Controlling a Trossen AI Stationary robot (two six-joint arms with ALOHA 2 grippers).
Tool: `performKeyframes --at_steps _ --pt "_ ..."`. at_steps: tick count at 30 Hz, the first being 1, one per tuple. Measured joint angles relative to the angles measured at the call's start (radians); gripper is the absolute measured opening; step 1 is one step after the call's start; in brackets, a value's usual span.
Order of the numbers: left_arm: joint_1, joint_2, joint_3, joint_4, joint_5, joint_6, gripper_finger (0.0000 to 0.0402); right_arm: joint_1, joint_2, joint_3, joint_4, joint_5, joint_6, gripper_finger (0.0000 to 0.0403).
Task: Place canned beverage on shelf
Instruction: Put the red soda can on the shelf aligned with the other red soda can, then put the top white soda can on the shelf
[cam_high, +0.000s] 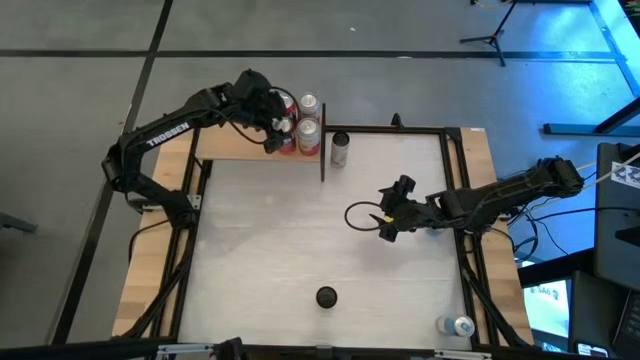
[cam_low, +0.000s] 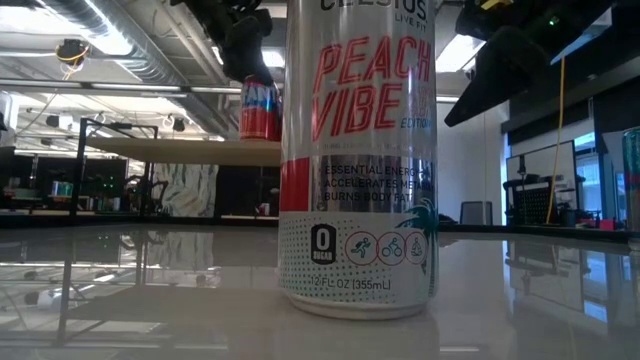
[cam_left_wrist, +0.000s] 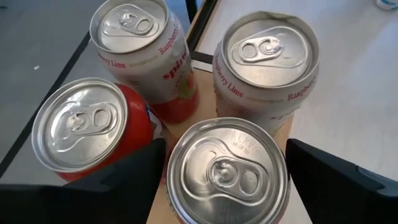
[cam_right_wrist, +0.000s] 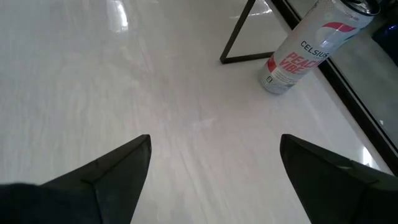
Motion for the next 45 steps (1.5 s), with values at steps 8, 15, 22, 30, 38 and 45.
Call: performKeyframes --at_steps 8,15,22,30,38,45 --pt "0.0 0.0 0.0 -0.003 -0.002 0.0 0.0353 0.0 0.0 0.0 0.0 0.0 0.0 0.0356" --pt "-0.001 -0.001 0.034 -0.015 -0.082 -0.013 0.039 0.0 0.0 0.0 0.0 0.0 0.0 0.0356" --pt "-0.033 -0.002 0.182 -0.079 -0.08 -0.057 0.0392 0.0 0.0 0.0 0.003 -0.031 0.001 0.0356" --pt "-0.156 -0.012 0.23 -0.169 -0.091 -0.137 0.0392 0.0 0.0 0.0 0.075 -0.048 -0.008 0.0356" --pt "-0.355 -0.128 -0.061 -0.066 -0.14 -0.226 0.0392 -0.11 0.0 0.0 0.087 0.05 -0.096 0.0356" --pt "-0.588 -0.286 -0.457 0.242 -0.327 -0.374 0.0392 -0.35 0.001 0.0 0.262 -0.183 -0.287 0.0356"
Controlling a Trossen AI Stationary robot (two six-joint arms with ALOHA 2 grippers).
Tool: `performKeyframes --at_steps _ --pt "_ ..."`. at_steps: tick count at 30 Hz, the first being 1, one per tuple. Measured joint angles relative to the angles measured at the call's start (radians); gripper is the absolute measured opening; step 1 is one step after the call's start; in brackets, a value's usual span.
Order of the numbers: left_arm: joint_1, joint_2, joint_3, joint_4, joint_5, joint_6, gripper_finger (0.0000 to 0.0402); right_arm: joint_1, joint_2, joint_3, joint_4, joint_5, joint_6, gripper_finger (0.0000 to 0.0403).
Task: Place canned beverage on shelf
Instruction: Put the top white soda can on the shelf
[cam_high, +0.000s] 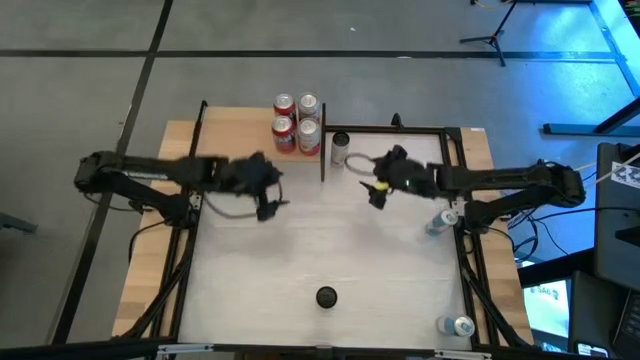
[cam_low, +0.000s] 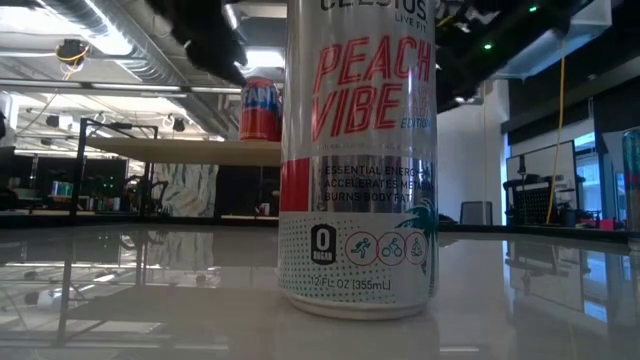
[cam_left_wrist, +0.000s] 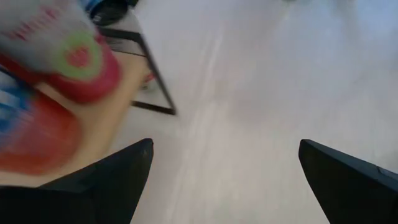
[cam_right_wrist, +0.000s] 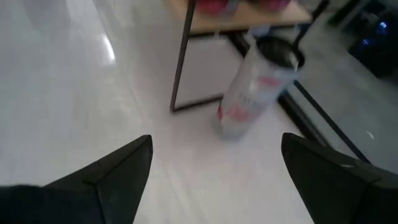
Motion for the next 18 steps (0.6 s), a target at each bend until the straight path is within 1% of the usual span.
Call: performKeyframes --at_steps 2,5,8,11,15,18 --pt "-0.064 -0.026 -0.109 0.113 -0.072 -0.027 0.0392 -0.069 0.013 0.0 0.075 -0.073 -0.047 0.0356" --pt "-0.127 -0.033 -0.245 0.272 -0.157 -0.027 0.0392 -0.165 0.052 0.0 0.183 -0.181 -0.1 0.0356" --pt "-0.154 -0.025 -0.347 0.413 -0.175 -0.028 0.0392 -0.249 0.106 0.0 0.293 -0.269 -0.123 0.0356" --pt "-0.163 -0.016 -0.416 0.51 -0.175 -0.031 0.0392 -0.319 0.157 0.0 0.396 -0.344 -0.136 0.0356" --pt "-0.165 -0.016 -0.455 0.6 -0.175 -0.053 0.0392 -0.396 0.222 0.001 0.518 -0.456 -0.136 0.0356" --pt "-0.165 -0.015 -0.467 0.636 -0.177 -0.055 0.0392 -0.436 0.277 0.021 0.555 -0.515 -0.131 0.0356"
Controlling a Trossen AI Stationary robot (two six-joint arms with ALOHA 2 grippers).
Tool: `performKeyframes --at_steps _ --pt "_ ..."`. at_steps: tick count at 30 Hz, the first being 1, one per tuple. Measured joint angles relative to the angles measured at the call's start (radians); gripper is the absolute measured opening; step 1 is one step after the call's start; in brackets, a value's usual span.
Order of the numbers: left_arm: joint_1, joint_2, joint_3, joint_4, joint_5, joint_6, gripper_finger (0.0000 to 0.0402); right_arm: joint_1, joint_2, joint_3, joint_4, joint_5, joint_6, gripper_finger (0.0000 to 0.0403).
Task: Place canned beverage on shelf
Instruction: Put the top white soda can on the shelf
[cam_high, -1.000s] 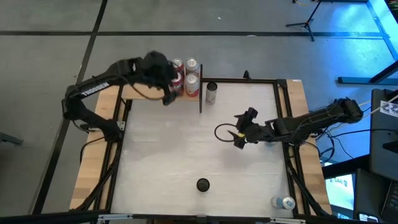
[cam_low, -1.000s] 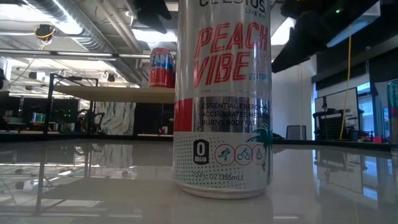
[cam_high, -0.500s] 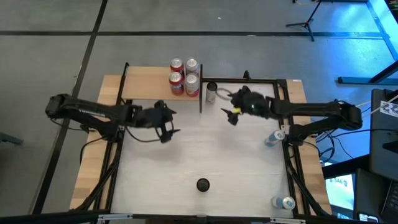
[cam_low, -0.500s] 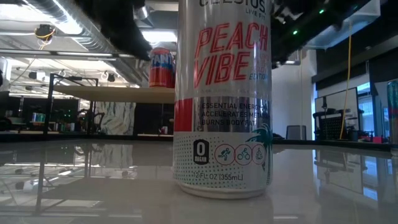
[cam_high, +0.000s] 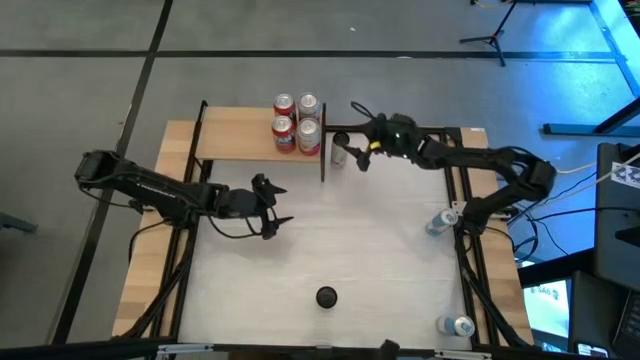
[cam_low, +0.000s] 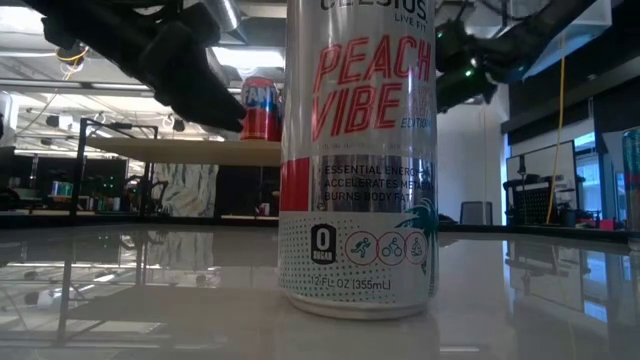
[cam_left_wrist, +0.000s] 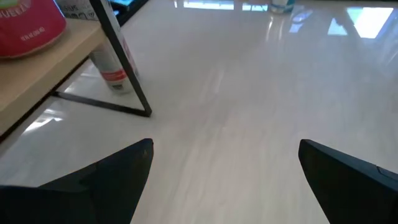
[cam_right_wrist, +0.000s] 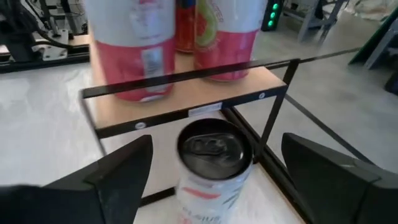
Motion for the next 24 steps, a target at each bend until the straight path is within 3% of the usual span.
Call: performKeyframes --at_steps 11,24 --pt "0.0 0.0 -0.001 0.015 0.0 -0.02 0.0392 -0.033 0.144 0.093 0.007 -0.047 -0.001 0.0356" --pt "0.001 0.0 -0.001 0.015 -0.002 -0.018 0.0392 -0.032 0.171 0.095 0.031 -0.048 -0.024 0.0356"
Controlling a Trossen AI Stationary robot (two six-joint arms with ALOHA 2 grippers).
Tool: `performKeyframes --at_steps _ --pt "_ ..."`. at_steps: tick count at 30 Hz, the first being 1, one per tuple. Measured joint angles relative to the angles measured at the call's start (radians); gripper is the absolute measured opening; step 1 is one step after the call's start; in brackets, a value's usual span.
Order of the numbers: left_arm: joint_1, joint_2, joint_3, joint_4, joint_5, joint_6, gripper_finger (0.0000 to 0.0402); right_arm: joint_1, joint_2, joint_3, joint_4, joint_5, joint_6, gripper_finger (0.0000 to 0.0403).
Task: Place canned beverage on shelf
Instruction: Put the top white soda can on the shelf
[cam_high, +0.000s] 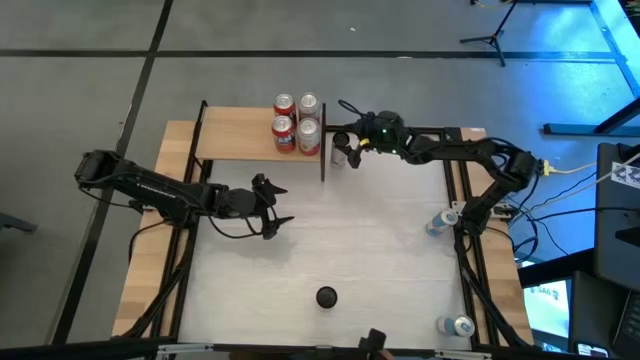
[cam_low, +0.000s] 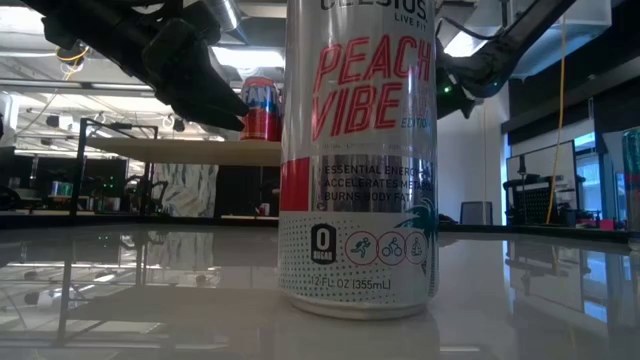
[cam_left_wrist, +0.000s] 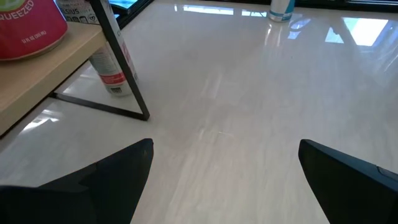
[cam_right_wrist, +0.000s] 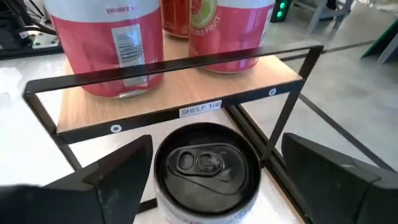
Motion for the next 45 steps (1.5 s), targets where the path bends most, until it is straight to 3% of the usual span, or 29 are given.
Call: performKeyframes --at_steps 12,15,19,26,33,38,45 --pt "0.0 0.0 0.0 0.004 -0.001 0.006 0.0392 0.0 0.08 0.001 0.061 -0.016 0.0 0.0349" --pt "0.0 0.0 0.0 0.004 -0.001 0.013 0.0392 0.0 0.088 0.001 0.08 -0.017 -0.003 0.0317" --pt "0.0 0.0 0.0 0.005 -0.001 0.012 0.0392 0.0 0.09 0.001 0.076 -0.018 -0.017 0.0244" --pt "0.0 0.0 0.0 0.006 -0.001 0.011 0.0392 0.025 0.027 0.001 -0.055 0.003 -0.027 0.0241" --pt "0.0 0.0 0.0 0.007 -0.001 0.009 0.0392 0.184 -0.109 -0.004 -0.285 0.114 0.01 0.0241" --pt "0.0 0.001 0.0 0.014 0.004 -0.003 0.0392 0.334 -0.124 -0.003 -0.239 0.158 0.076 0.0241" --pt "-0.001 0.001 0.0 0.026 0.006 -0.003 0.0392 0.48 -0.046 -0.003 -0.055 0.23 0.11 0.0241"
